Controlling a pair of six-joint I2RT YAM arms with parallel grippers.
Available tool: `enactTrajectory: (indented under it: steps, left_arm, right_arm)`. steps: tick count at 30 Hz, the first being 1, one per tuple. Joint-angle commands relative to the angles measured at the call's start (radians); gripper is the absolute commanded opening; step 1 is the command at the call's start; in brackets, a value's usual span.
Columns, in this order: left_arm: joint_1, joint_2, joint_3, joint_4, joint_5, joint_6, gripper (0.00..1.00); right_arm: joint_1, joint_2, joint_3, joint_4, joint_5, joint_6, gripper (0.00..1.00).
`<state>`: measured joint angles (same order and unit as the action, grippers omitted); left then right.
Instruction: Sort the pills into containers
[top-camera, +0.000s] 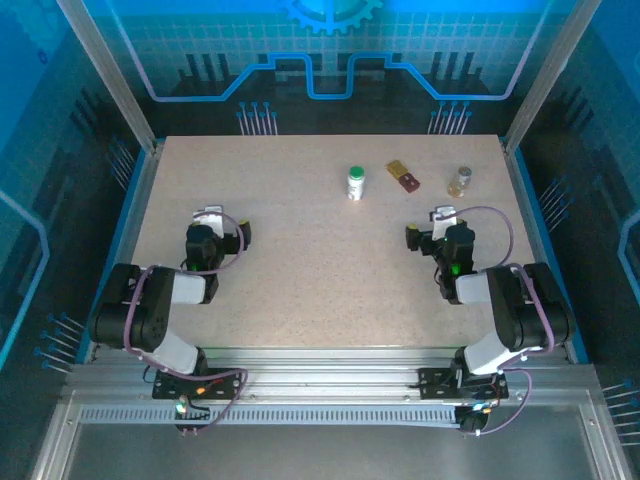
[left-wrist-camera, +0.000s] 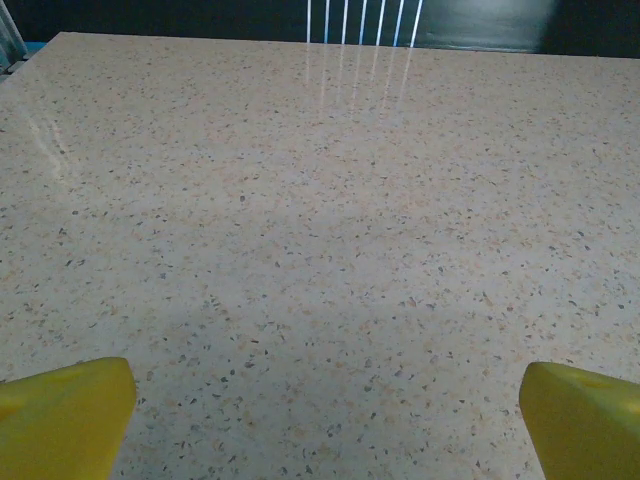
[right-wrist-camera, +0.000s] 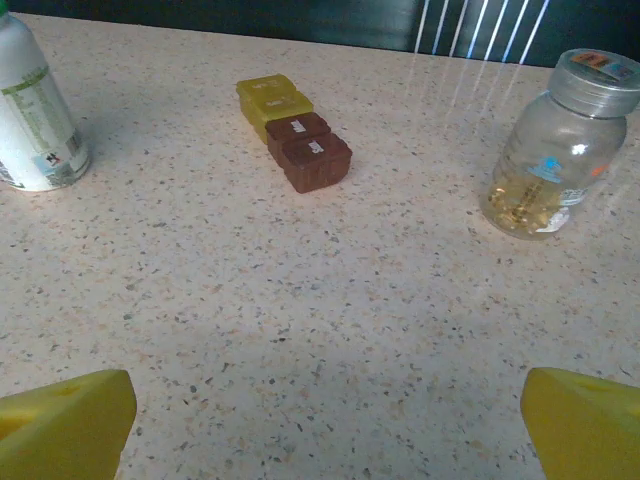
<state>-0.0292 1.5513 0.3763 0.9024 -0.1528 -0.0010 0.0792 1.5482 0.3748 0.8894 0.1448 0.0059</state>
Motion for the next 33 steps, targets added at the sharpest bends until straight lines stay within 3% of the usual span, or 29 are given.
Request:
enactTrajectory:
  steps: [1,33]
  left_arm:
    - [-0.005,-0.002,0.003,0.026,-0.013,0.006,0.99]
    - [0.009,-0.003,0.008,0.014,0.011,-0.002,0.99]
  right_arm:
    - [-0.002,-0.011,0.021,0.000,-0.026,-0.017,1.00]
    - [-0.020,-0.013,0.018,0.002,-0.040,0.003,1.00]
